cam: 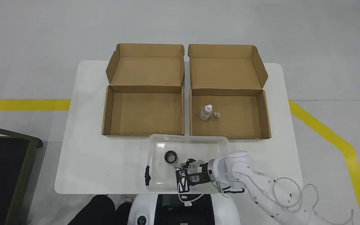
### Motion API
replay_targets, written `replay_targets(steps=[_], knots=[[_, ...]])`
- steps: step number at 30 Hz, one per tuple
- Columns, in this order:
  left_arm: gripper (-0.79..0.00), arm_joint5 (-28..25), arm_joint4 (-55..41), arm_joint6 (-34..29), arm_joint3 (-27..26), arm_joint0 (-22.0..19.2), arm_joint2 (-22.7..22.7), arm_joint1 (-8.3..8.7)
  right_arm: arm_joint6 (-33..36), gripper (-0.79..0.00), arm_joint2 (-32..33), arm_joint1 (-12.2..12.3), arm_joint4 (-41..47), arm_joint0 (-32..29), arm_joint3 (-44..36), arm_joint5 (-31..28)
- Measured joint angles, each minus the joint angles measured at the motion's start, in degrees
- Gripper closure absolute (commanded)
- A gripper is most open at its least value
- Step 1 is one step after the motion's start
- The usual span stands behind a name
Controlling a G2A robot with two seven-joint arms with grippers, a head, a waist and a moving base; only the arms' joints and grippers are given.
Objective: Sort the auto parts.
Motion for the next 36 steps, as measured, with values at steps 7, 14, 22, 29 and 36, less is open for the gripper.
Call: replay_targets(steps=[7, 14, 22, 29, 36], knots=[[-0.785, 0.00, 0.00, 0.00, 0.00, 0.00, 0.00, 0.00, 0.83, 0.000, 3.26, 0.82, 2.30, -0.71, -4.13, -2.05], [-0.785, 0.00, 0.00, 0.00, 0.00, 0.00, 0.00, 0.00, -0.20, 0.000, 9.17, 2.20, 6.72, -2.69, -12.11, -4.40], [-0.785, 0.00, 0.00, 0.00, 0.00, 0.00, 0.00, 0.00, -4.00, 0.000, 13.82, 2.82, 8.24, -4.47, -16.04, -1.27], [-0.785, 0.00, 0.00, 0.00, 0.00, 0.00, 0.00, 0.00, -12.79, 0.000, 16.04, 2.36, 11.34, -5.87, -15.95, 6.89], [-0.785, 0.00, 0.00, 0.00, 0.00, 0.00, 0.00, 0.00, -20.46, 0.000, 19.75, 2.09, 12.72, -6.02, -17.26, 12.64]])
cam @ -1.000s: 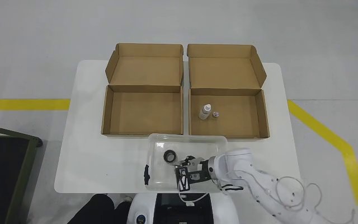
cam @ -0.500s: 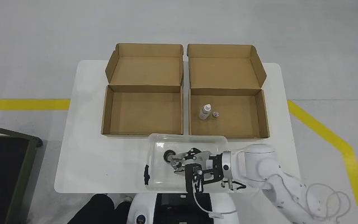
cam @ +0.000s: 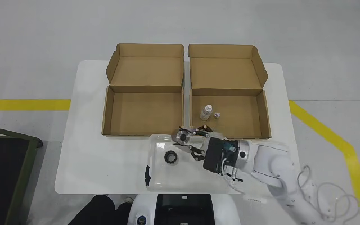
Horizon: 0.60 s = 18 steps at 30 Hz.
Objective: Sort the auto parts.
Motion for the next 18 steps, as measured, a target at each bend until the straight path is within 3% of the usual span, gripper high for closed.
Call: replay_targets(steps=[18], knots=[[-0.785, 0.00, 0.00, 0.00, 0.00, 0.00, 0.00, 0.00, -13.41, 0.000, 4.12, -1.52, 3.03, 4.36, -4.18, 8.12]])
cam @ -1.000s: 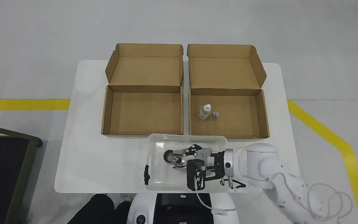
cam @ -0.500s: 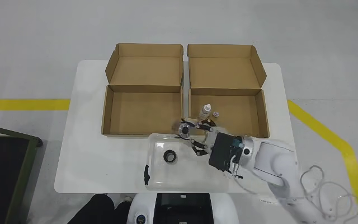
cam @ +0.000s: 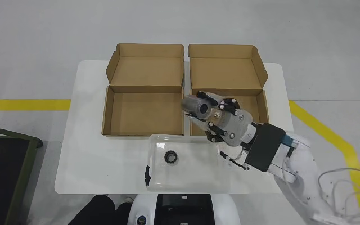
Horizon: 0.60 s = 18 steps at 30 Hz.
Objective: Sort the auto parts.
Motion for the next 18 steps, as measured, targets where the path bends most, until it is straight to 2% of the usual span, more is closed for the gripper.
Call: replay_targets(steps=[18], knots=[[-0.785, 0.00, 0.00, 0.00, 0.00, 0.00, 0.00, 0.00, -6.49, 0.000, 1.50, -1.37, -0.49, 1.87, -1.35, 3.94]])
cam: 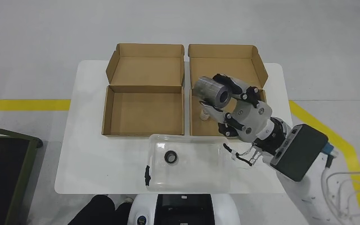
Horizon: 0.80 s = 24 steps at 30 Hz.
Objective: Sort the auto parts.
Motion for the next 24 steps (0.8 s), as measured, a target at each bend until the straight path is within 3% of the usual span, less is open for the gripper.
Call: replay_targets(steps=[14, 24], knots=[[-0.785, 0.00, 0.00, 0.00, 0.00, 0.00, 0.00, 0.00, 1.22, 0.000, -0.07, -0.50, -0.75, -1.02, 1.31, -2.20], [-0.785, 0.00, 0.00, 0.00, 0.00, 0.00, 0.00, 0.00, 6.12, 0.000, -5.96, -1.27, -2.70, -1.90, 8.21, -4.18]])
